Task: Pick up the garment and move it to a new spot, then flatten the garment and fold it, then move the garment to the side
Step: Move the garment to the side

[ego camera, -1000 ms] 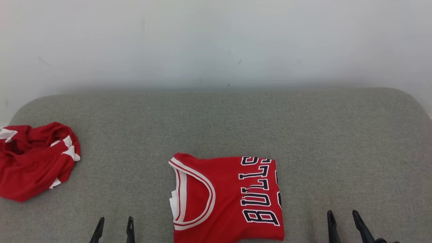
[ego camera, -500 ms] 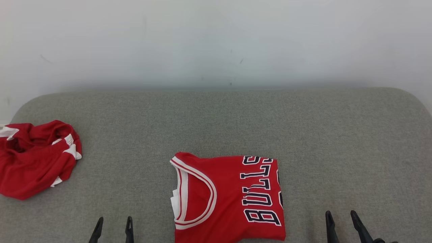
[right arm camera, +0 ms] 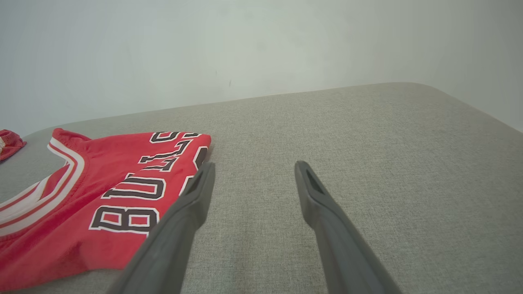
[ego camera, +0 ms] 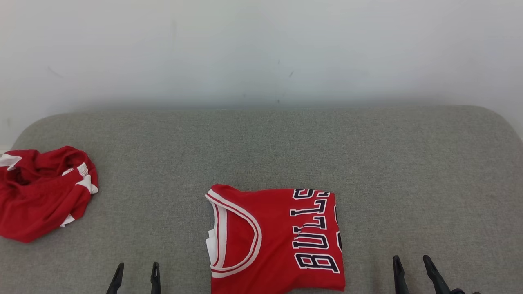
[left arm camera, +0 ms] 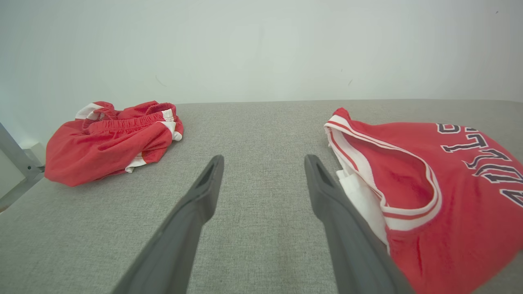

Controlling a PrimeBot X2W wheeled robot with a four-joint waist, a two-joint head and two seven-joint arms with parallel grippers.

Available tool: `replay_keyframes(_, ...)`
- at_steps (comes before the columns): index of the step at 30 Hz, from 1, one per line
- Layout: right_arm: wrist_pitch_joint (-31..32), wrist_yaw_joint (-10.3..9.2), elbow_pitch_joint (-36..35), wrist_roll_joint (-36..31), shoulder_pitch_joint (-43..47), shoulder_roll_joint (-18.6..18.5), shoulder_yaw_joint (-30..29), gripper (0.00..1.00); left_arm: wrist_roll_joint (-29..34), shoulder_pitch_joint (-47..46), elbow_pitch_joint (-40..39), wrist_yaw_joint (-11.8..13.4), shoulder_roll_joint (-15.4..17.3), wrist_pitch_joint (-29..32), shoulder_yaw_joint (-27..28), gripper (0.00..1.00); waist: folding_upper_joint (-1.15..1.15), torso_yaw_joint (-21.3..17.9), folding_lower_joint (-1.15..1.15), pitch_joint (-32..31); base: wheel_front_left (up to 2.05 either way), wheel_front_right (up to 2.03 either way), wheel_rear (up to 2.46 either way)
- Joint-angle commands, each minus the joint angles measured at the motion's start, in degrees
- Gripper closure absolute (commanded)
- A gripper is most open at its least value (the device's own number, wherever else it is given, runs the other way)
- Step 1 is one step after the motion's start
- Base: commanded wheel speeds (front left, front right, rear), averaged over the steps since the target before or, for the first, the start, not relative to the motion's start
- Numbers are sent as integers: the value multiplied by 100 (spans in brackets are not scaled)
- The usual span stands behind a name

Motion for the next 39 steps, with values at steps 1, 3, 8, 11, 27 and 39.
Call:
replay_keyframes(1, -4, -10, -10, -52, -30, 4, 0, 0, 12, -4, 14, -14, 4, -14, 16, 0, 0, 0, 0, 0, 0, 0, 0)
replay_keyframes(3, -4, -10, -8, -48, -30, 4, 4, 0, 8, -10, 18, -17, 4, -14, 22, 0, 0, -1, 0, 0, 0, 0, 0)
replay_keyframes(8, -4, -10, -5, -30, -10, 4, 33, 0, 13, -17, 28, -21, 4, -14, 28, 0, 0, -2, 0, 0, 0, 0, 0)
replay_keyframes(11, -4, -10, 7, -13, 0, 4, 48, 0, -19, -21, 36, -22, 4, -14, 25, 0, 0, 5, 0, 3, 0, 0, 0)
replay_keyframes(27, -2, -10, 1012, -164, -1483, 0, 555, 0, -214, -215, 93, 8, 4, -14, -186, 0, 0, 363, 0, 142, 0, 0, 0)
replay_keyframes(39, -5, -10, 3492, 51, -2743, 3, 516, 0, -270, -340, 91, 53, 4, -14, -294, 0, 0, 718, 0, 322, 0, 0, 0)
